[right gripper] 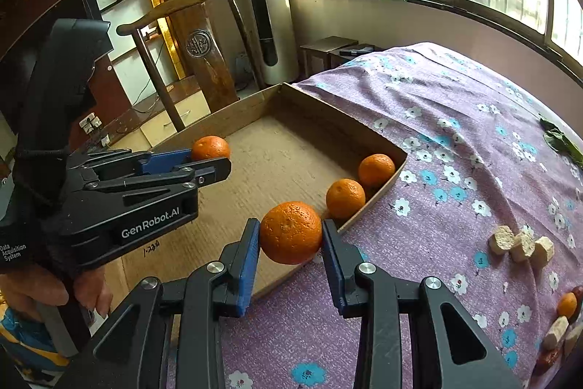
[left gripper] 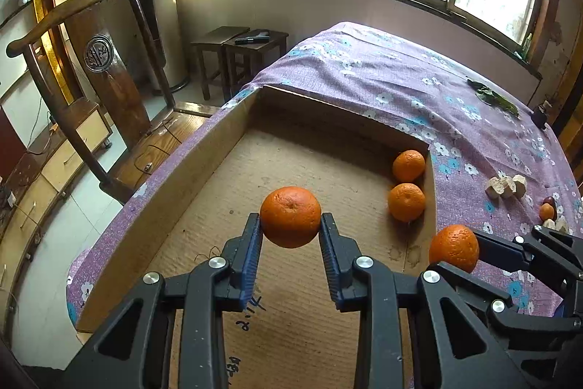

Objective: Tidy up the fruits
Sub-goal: 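Carry both oranges into the cardboard tray and open both grippers, then move both open grippers back over the buns and dates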

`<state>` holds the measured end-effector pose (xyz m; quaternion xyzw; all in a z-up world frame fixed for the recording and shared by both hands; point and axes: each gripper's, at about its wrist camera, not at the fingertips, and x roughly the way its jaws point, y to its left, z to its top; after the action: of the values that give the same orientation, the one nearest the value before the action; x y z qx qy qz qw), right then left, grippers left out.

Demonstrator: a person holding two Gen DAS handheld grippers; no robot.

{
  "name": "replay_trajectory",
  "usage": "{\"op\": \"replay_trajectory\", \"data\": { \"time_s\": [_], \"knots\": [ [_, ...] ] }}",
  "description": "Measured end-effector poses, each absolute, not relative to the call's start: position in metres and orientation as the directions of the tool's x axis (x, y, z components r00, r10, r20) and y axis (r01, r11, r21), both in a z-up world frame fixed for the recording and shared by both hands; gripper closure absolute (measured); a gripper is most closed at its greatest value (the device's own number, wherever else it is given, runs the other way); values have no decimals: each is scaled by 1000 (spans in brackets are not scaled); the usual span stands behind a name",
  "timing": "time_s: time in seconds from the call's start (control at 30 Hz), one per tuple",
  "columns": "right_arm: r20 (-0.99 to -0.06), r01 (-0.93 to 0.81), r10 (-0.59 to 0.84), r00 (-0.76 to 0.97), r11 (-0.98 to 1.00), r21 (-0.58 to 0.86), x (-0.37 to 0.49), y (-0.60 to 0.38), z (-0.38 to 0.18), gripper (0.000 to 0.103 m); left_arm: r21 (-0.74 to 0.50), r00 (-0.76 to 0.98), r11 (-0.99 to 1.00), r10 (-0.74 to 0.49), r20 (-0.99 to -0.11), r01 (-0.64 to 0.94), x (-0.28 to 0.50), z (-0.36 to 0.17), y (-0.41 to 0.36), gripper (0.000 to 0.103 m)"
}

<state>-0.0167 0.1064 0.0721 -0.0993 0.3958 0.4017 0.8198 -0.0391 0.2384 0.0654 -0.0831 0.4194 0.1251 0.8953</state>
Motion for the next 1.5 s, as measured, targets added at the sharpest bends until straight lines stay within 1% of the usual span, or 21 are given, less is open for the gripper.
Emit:
{"op": "replay_trajectory", "data": {
  "time_s": [0.63,0.93,0.97,1.0,1.03,1.07,1.13,1.23,1.4,1.5],
  "knots": [
    [-776,-760,563,284,625,176,6,143,41,66,-19,580,940,195,-791,-341,-31,53,256,72],
    [-788,-759,539,297,634,148,7,151,37,65,5,545,932,216,-810,-361,-27,46,256,71],
    [-789,-759,537,298,634,145,7,151,36,65,16,539,931,224,-812,-364,-27,46,256,67],
    [-790,-761,535,299,634,141,6,151,36,65,22,535,930,231,-812,-368,-26,45,256,61],
    [-791,-761,533,300,633,138,6,151,37,64,18,540,930,230,-810,-368,-27,46,256,44],
    [-790,-761,533,301,634,137,5,150,37,62,10,547,930,224,-806,-367,-27,46,256,38],
    [-785,-759,538,308,636,138,4,147,39,55,11,553,929,229,-801,-369,-28,49,256,36],
    [-778,-756,545,313,639,143,0,140,45,55,17,556,927,239,-796,-374,-30,51,255,34],
    [-750,-742,563,348,654,146,-8,118,60,54,1,585,930,232,-777,-368,-38,60,249,33],
    [-735,-726,565,375,672,147,-12,102,68,49,-5,616,933,233,-753,-359,-44,69,238,30]
  ]
}}
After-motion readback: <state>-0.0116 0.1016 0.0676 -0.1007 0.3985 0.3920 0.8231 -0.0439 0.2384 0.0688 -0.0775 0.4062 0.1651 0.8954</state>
